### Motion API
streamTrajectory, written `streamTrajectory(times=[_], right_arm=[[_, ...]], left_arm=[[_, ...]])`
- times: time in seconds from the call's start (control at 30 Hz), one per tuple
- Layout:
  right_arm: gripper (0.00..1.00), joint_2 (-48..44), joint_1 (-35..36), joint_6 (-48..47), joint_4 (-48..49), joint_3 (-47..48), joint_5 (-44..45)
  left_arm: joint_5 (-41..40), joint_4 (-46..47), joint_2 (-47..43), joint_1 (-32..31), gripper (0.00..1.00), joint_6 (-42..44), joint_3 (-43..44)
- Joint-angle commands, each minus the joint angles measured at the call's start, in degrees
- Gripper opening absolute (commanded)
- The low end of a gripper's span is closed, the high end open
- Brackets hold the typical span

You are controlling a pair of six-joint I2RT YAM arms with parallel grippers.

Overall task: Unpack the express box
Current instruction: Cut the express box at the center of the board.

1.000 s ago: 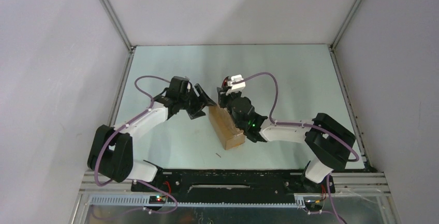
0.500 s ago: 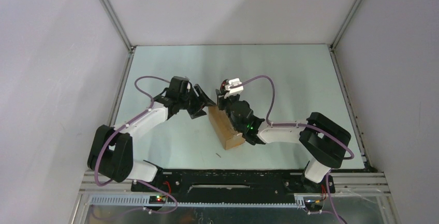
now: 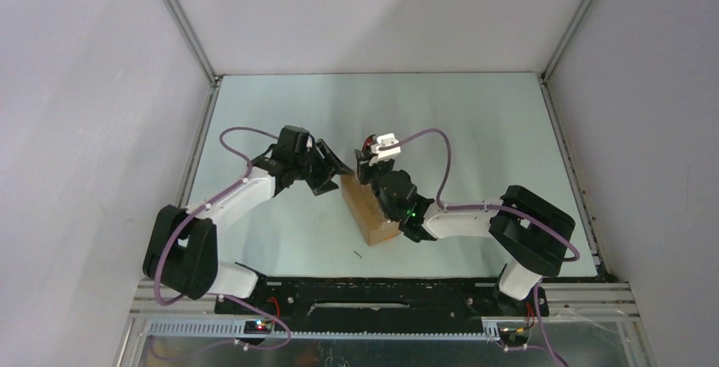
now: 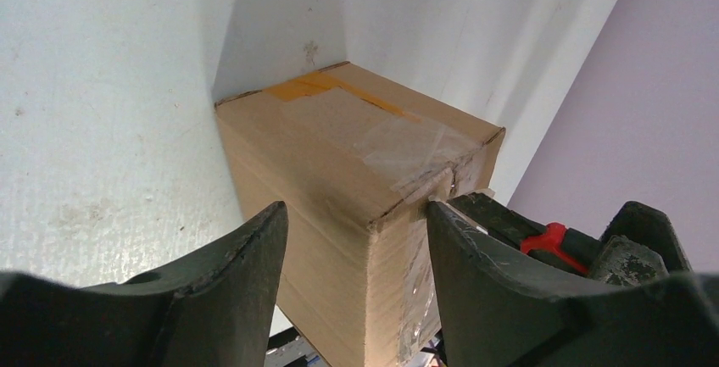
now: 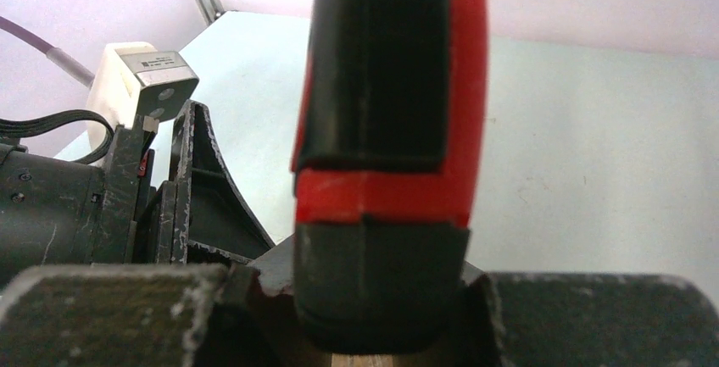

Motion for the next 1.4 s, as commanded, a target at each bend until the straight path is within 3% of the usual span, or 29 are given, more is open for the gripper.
streamTrajectory(times=[0.0, 1.37], right_arm=[[0.00, -2.1, 0.5, -2.7, 1.5, -0.8, 1.7], [0.00, 1.1, 0.0, -5.8, 1.5, 0.1, -2.5]], left_arm=[[-4.7, -3.5, -0.6, 0.3, 0.64, -0.6, -1.1], [-5.1, -3.6, -0.6, 0.2, 0.62, -1.9, -1.0]])
